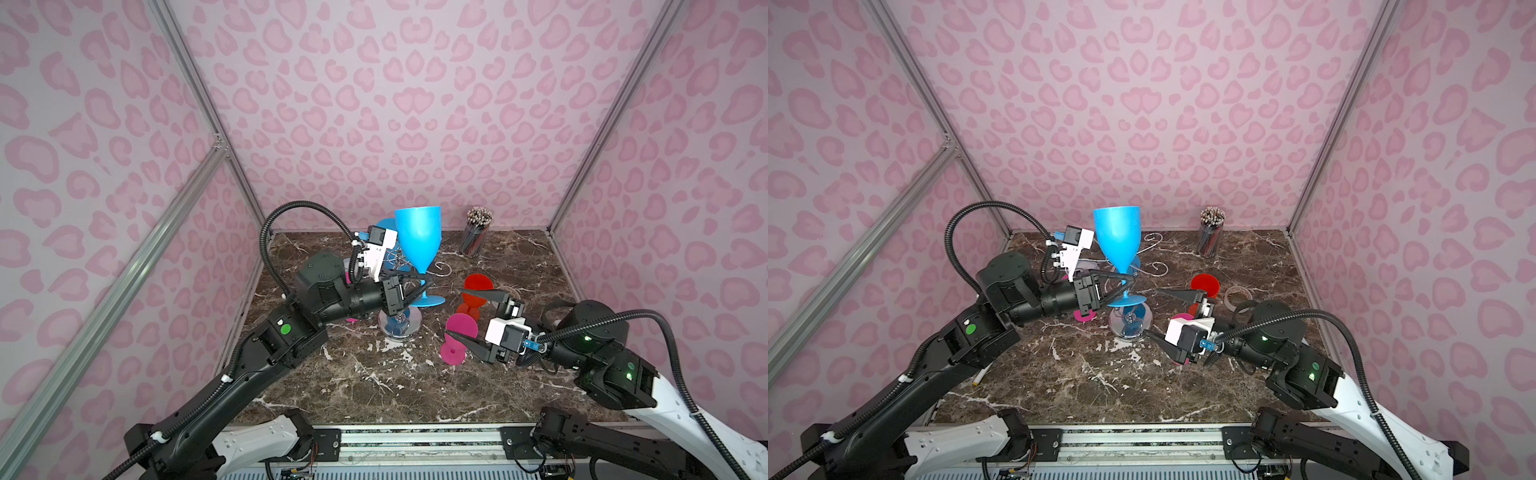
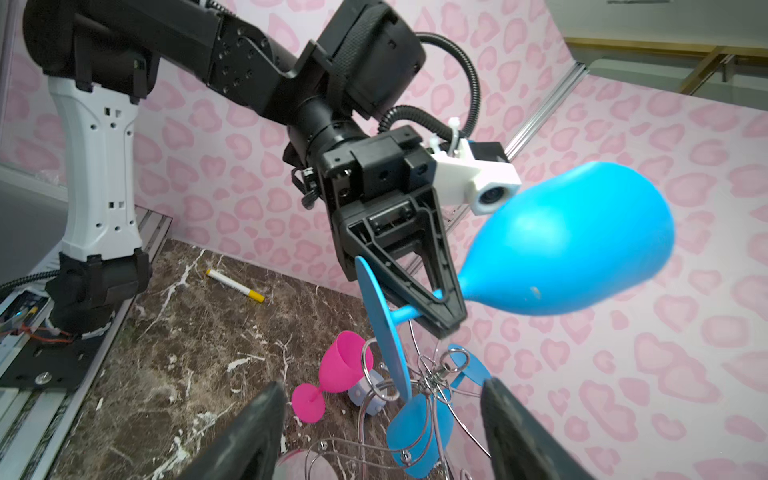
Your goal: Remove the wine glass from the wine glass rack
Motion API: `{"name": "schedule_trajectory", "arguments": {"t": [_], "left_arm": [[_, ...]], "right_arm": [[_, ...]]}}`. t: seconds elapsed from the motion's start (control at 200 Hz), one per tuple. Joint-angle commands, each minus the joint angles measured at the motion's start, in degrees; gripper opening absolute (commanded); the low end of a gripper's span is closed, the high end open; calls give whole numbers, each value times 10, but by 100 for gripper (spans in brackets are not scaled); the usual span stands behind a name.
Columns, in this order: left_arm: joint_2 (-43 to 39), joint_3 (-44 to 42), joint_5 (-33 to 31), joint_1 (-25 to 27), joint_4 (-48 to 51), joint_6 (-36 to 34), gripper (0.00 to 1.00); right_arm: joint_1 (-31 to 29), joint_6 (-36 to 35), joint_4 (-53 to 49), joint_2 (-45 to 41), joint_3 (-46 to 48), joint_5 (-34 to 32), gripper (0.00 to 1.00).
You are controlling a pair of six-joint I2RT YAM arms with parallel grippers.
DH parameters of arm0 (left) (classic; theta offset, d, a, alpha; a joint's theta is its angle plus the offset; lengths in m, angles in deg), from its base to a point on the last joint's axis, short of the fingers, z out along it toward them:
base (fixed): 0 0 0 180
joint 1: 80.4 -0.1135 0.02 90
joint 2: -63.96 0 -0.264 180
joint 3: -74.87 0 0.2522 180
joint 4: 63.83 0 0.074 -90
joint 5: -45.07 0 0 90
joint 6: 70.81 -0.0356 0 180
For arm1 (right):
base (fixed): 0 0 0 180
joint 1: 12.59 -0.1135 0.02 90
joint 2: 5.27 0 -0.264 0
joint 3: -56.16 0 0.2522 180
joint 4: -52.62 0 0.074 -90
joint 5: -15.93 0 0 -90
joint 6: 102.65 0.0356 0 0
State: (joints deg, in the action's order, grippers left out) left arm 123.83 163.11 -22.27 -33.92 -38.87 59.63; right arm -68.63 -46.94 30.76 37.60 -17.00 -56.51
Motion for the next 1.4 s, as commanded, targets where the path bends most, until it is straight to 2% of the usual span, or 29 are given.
{"name": "schedule_trajectory", "arguments": {"t": [0.0, 0.13, 0.3, 0.445, 0.52, 0.59, 0.7, 0.91, 1.13, 1.395], "left_arm": [[-25, 0, -76, -2, 19, -81, 4], [-49, 22, -122, -2, 71, -171, 4], [-92, 13, -161, -2, 89, -313, 4], [-113, 12, -212, -1, 143, -454, 4], [-109, 23, -222, 1, 184, -529, 4], [-101, 66, -230, 6, 219, -597, 4], [-91, 95, -285, 13, 237, -691, 4], [-94, 50, -411, 17, 191, -843, 4], [-114, 7, -456, 23, 153, -922, 4], [-120, -9, -471, 33, 153, -963, 4]], "right_arm": [[-1, 53, 85, -15, 19, -34, 80], [0, 113, 106, -22, 21, -86, 80], [1, 209, 109, -11, 5, -192, 82], [15, 290, 55, 15, -48, -220, 81], [24, 312, 28, 31, -76, -196, 79], [30, 340, 16, 46, -103, -168, 76], [40, 390, -40, 89, -173, -158, 71], [51, 446, -82, 144, -246, -48, 70], [81, 512, -119, 176, -291, 18, 67], [92, 560, -162, 227, -309, 59, 63]]}}
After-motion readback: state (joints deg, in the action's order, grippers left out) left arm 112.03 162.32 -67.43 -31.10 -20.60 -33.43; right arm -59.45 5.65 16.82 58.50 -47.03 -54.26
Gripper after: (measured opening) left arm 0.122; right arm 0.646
